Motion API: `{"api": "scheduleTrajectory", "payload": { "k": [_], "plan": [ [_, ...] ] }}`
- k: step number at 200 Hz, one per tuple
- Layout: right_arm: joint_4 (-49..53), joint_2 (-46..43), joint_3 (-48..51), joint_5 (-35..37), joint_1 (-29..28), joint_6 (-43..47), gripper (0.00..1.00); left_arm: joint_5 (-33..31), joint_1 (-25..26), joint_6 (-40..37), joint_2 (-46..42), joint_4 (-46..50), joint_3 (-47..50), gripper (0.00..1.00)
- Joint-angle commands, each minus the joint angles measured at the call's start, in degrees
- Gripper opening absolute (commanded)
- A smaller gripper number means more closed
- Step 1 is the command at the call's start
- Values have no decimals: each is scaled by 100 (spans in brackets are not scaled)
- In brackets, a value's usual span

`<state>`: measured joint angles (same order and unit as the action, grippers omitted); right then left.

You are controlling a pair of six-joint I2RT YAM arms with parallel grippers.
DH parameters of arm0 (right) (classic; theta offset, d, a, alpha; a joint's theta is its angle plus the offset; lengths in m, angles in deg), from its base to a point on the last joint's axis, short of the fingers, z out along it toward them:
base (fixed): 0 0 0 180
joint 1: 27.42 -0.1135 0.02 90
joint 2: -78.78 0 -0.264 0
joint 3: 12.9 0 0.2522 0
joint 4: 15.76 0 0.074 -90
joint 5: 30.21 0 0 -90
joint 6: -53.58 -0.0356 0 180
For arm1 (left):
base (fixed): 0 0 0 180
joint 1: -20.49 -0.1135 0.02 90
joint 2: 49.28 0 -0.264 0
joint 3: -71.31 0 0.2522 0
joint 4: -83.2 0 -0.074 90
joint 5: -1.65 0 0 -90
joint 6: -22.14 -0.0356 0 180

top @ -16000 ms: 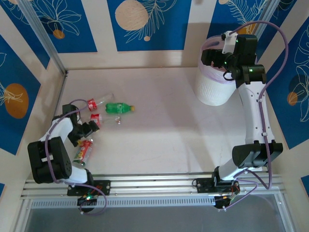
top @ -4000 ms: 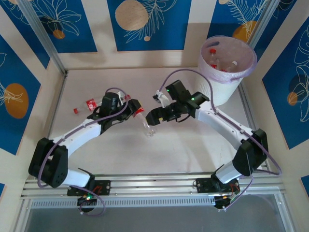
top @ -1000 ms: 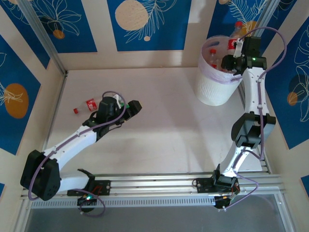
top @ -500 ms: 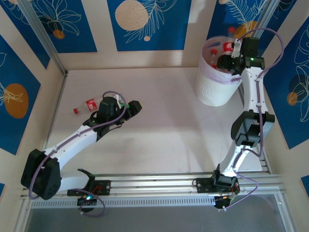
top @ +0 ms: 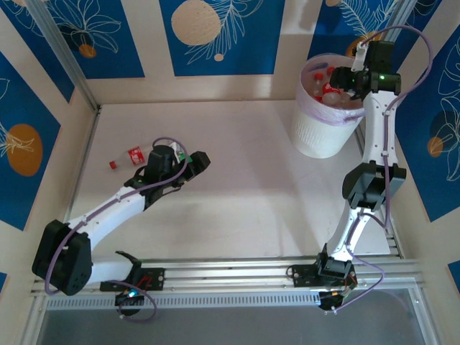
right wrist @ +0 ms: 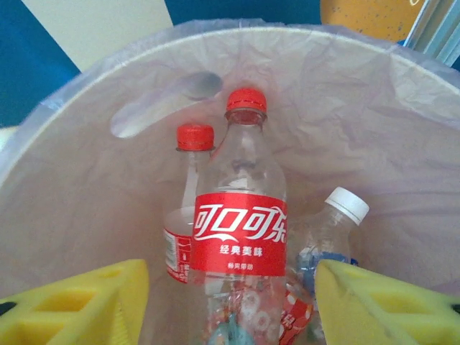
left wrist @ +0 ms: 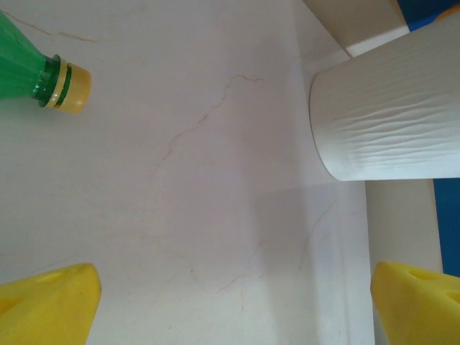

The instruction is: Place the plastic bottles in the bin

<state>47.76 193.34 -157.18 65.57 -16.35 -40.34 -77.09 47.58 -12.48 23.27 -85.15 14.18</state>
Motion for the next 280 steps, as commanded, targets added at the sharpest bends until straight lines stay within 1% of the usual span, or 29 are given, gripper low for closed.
{"api": "scheduleTrajectory", "payload": {
  "k": [1, 13, 27, 71, 105, 118, 144, 163, 188, 200, 209, 227, 252, 272, 280],
  "plan": [
    [213, 208, -141, -7, 0, -29, 49, -74, -96, -27, -48, -30, 84, 96],
    [182, 275, -115, 2, -17, -25, 43, -87, -112, -33, -75, -1, 92, 96],
    [144, 374, -71, -2, -26, -38, 41, -98, -126, -23, -84, 7, 94, 96],
    [179, 759, -87, -17, -51, -38, 38, -102, -151, -9, -75, 58, 79, 96],
    [215, 732, -237, -5, -61, -21, 38, -230, -251, -153, -61, 368, -48, 96],
    [260, 634, -373, -18, -61, -12, 43, -378, -308, -249, -53, 612, -178, 97],
    [293, 301, -510, -46, -70, 10, 64, -749, -438, -387, 21, 1096, -426, 97],
    [291, -22, -455, -77, -69, 25, 72, -1130, -557, -254, 125, 1507, -606, 98],
    [319, -436, -294, -26, -151, 155, 80, -1823, -727, 286, 367, 2197, -904, 98],
    [452, -573, -270, -33, -212, 218, 82, -2058, -835, 669, 529, 2552, -1062, 98],
    [563, -677, -203, -1, -273, 266, 82, -2111, -934, 890, 656, 2659, -1138, 98],
    [527, -1020, 225, 90, -426, 298, 83, -2082, -1127, 1420, 872, 2452, -1118, 98],
    [208, -1694, 1150, 53, -660, 158, 83, -2000, -1321, 2260, 1259, 2113, -1083, 96],
    [-17, -2234, 1832, 139, -908, 106, 83, -1971, -1381, 2896, 1624, 1874, -1127, 94],
    [-94, -2420, 2063, 183, -1018, 107, 83, -1968, -1386, 3025, 1752, 1741, -1162, 94]
  ]
}}
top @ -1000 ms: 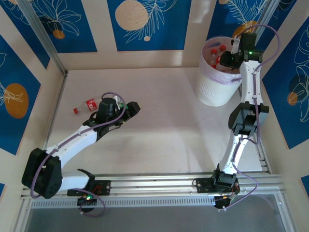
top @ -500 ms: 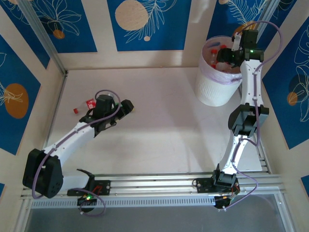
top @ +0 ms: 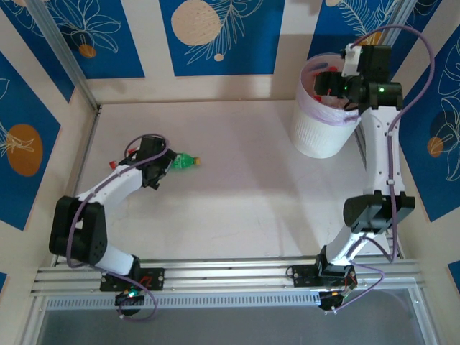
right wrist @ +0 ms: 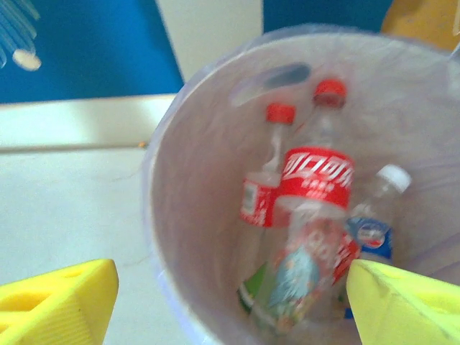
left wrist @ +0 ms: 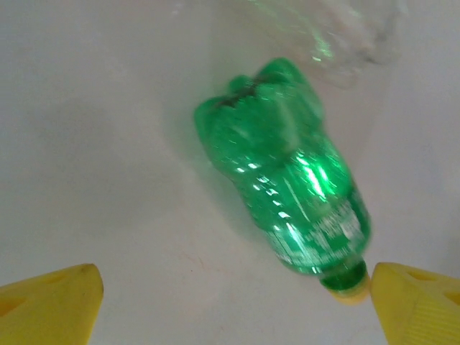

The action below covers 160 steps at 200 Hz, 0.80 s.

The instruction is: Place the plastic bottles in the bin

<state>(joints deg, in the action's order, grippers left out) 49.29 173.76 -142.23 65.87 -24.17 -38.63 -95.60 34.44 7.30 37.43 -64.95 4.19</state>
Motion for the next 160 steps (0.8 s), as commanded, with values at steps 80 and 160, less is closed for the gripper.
{"api": "scheduleTrajectory", "payload": {
  "k": [80, 160],
  "plan": [
    [-265, -996, 1203, 578, -700, 195, 82, -335, -118, 1598, 1437, -563, -773, 95],
    [-139, -1401, 1328, 780, -948, 186, 82, -438, -126, 2143, 1598, -936, -360, 72]
  ]
}}
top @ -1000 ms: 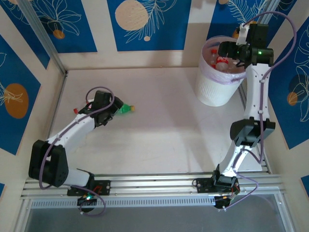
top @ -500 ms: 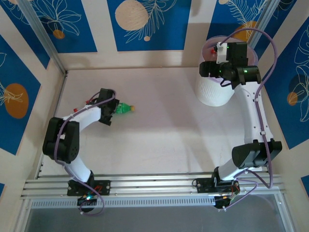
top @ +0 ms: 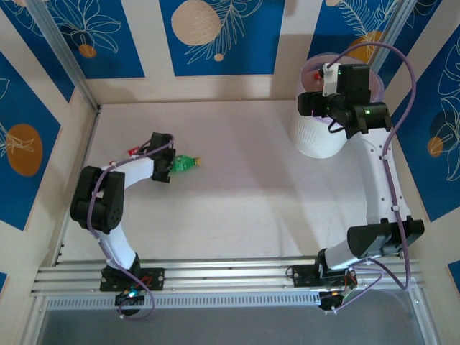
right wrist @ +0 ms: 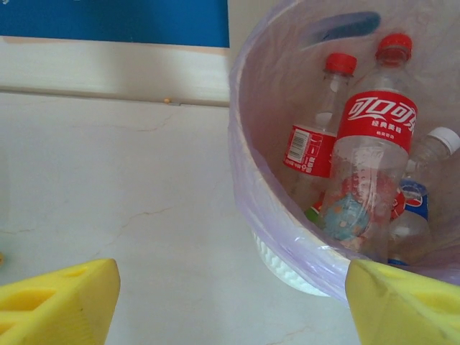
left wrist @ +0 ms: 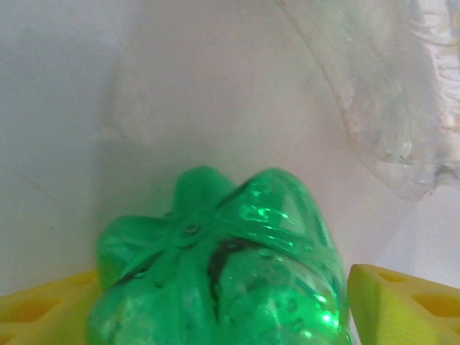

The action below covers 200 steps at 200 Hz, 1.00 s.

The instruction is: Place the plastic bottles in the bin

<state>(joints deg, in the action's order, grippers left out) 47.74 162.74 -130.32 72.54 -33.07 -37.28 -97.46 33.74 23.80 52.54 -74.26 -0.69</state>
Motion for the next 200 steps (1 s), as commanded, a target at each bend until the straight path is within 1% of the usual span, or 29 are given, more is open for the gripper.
{"api": "scheduleTrajectory", "payload": {
  "k": [1, 15, 28, 45, 73, 94, 127, 152, 168, 194, 200],
  "plan": [
    [13, -305, 140, 118, -59, 51, 82, -256, -54, 497, 81, -6, 132, 72],
    [18, -397, 216, 126, -69, 29, 82, -265, -58, 520, 63, -19, 168, 65],
    [22, -479, 279, 107, -76, 1, 82, -267, -60, 520, 28, -32, 197, 62],
    [44, -573, 357, 48, -77, -41, 82, -267, -60, 458, -11, -53, 211, 61],
    [115, -675, 472, -128, -76, -106, 81, -244, -52, 31, -104, 142, 84, 59],
    [215, -701, 513, -345, -68, -150, 81, -210, -60, -9, -244, 63, 172, 57],
    [339, -853, 545, -775, -59, -269, 81, -195, -40, -120, -566, -86, 345, 51],
    [442, -951, 569, -1320, -81, -376, 81, -220, -2, -600, -879, 47, 304, 43],
    [497, -1009, 635, -1597, -166, -444, 81, -147, 35, -1059, -1038, 157, 216, 42],
    [502, -1071, 826, -1910, -501, -554, 81, 131, 127, -1673, -1261, 132, 196, 40],
    [509, -1067, 860, -1942, -607, -556, 81, 212, 161, -1814, -1323, 84, 214, 37]
  ]
}}
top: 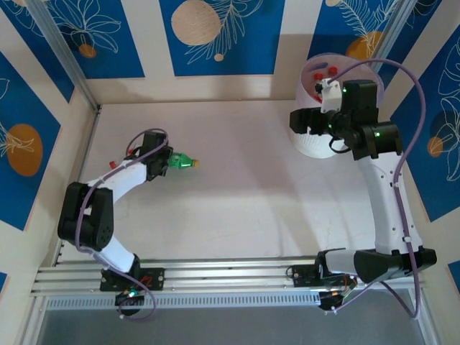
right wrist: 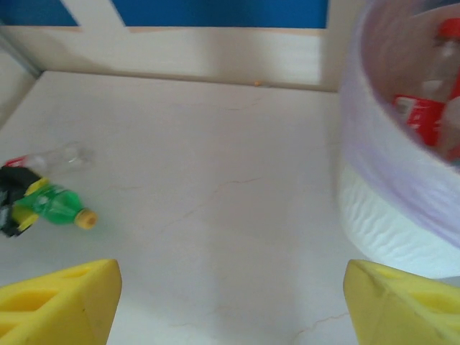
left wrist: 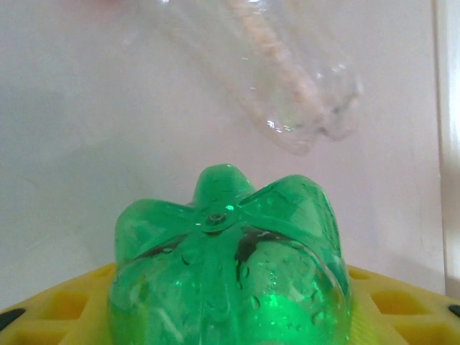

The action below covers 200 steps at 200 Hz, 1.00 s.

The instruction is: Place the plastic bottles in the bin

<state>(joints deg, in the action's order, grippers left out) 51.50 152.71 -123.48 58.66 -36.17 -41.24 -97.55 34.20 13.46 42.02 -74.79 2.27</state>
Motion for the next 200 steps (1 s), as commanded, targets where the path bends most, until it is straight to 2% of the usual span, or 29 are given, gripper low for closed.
{"api": "scheduleTrajectory", "payload": {
  "k": [1, 17, 42, 63, 81, 117, 152, 162, 200],
  "plan": [
    [130, -59, 187, -559, -321, -160, 81, 232, 123, -804, -280, 126, -84, 37],
    [144, -16, 296, -577, -632, -167, 81, 425, 216, -1151, -421, 97, -73, 36],
    [77, 76, 540, -633, -1029, -238, 81, 587, 441, -1692, -692, -4, -15, 27],
    [-111, 164, 802, -814, -1299, -395, 81, 1296, 550, -2268, -917, -1254, 476, 23],
    [-373, 259, 1110, -1080, -1545, -572, 81, 1980, 587, -2271, -966, -2181, 829, 18],
    [-747, 622, 1553, -1354, -2038, -827, 81, 2395, 905, -2567, -915, -2002, 689, 9],
    [-1157, 896, 1804, -1709, -2285, -1048, 82, 3017, 1111, -2669, -768, -2530, 720, 8],
    [-1223, 965, 1843, -1736, -2338, -1090, 82, 3171, 1149, -2633, -678, -2702, 730, 5],
    [-1507, 1119, 1995, -2076, -2415, -1255, 85, 3408, 1369, -2595, -403, -2936, 559, 5]
  ]
}}
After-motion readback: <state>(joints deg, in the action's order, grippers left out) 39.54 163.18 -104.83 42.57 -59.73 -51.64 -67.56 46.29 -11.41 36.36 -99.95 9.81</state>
